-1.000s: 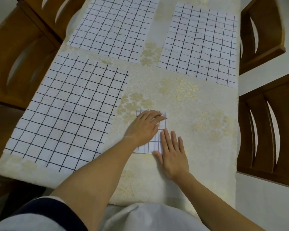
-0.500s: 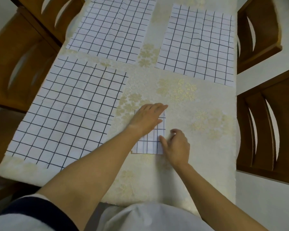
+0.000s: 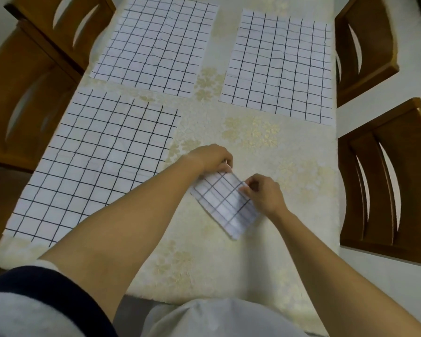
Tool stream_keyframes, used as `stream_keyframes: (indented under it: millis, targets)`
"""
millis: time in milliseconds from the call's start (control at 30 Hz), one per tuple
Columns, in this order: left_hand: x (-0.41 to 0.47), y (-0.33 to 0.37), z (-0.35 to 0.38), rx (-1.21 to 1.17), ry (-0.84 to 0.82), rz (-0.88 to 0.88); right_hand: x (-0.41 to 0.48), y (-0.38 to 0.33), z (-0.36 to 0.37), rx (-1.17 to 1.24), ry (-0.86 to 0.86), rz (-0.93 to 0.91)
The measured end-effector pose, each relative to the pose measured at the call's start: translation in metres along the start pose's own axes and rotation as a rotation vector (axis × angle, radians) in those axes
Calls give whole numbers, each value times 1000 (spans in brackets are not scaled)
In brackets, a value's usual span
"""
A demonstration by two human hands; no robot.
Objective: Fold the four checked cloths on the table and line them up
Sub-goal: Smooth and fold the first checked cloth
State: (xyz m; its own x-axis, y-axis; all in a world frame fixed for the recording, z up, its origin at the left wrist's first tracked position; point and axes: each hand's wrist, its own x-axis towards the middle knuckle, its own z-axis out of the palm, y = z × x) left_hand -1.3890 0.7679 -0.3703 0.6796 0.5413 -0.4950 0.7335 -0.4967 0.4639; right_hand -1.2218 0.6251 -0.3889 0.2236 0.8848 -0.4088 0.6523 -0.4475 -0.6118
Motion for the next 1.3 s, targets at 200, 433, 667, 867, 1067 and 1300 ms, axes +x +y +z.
stream_keyframes:
  millis: [200, 433, 667, 867, 1067, 1300]
  targets:
    - [-23, -16, 20, -429, 109, -212, 19, 16, -30, 210, 14, 64]
    - [-34, -20, 43, -706, 282, -297, 28, 32, -32, 208, 90, 51]
    - [-41, 11, 75, -129, 809, -207, 8, 12, 0, -177, 426, -239]
    - [-31, 50, 129, -377, 689, -124, -16, -11, 52, -161, 226, -342]
    - [-39, 51, 126, -460, 659, -131, -15, 0, 62, -237, 132, -313]
    - [-30, 42, 143, 5, 550, -133, -17, 19, 67, -371, 67, -267]
